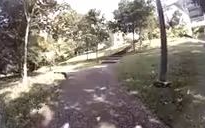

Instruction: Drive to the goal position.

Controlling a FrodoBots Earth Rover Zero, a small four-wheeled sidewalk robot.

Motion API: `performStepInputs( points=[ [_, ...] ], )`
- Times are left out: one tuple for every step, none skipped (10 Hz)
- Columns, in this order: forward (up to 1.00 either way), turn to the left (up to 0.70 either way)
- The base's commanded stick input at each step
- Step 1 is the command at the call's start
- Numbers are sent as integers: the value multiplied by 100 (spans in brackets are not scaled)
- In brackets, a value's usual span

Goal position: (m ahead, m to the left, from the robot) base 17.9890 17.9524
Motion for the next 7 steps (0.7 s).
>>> performStepInputs(
  points=[
    [70, 0],
    [70, 0],
    [70, 0],
    [70, 22],
    [70, 27],
    [70, 27],
    [70, 27]
  ],
)
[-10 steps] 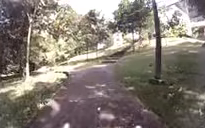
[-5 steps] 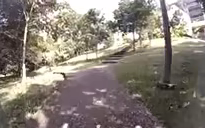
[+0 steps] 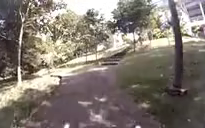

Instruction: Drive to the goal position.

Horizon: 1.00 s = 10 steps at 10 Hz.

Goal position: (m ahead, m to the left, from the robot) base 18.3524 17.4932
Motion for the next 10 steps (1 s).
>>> performStepInputs(
  points=[
    [70, 27],
    [70, 27],
    [70, 27],
    [70, 27],
    [70, 0],
    [70, 0],
    [70, 0],
    [70, 0],
    [70, 0],
    [70, 0]
  ],
)
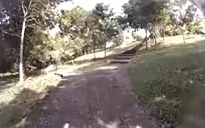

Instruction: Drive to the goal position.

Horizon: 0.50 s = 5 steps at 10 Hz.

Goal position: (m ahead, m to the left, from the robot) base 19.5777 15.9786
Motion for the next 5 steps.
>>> performStepInputs(
  points=[
    [70, 0],
    [70, 0],
    [70, 0],
    [70, 0],
    [70, 0]
  ],
)
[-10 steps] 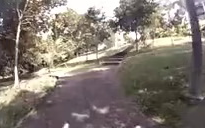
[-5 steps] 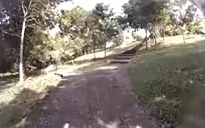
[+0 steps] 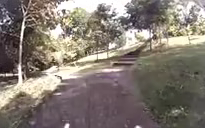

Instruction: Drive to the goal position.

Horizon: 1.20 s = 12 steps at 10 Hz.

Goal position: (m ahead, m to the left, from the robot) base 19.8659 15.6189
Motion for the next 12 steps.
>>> performStepInputs(
  points=[
    [70, 0],
    [70, 11],
    [70, 27],
    [70, 27],
    [70, 27],
    [70, 27],
    [70, 25],
    [70, 0],
    [70, 0],
    [70, 11],
    [70, 26],
    [70, 27]
  ],
)
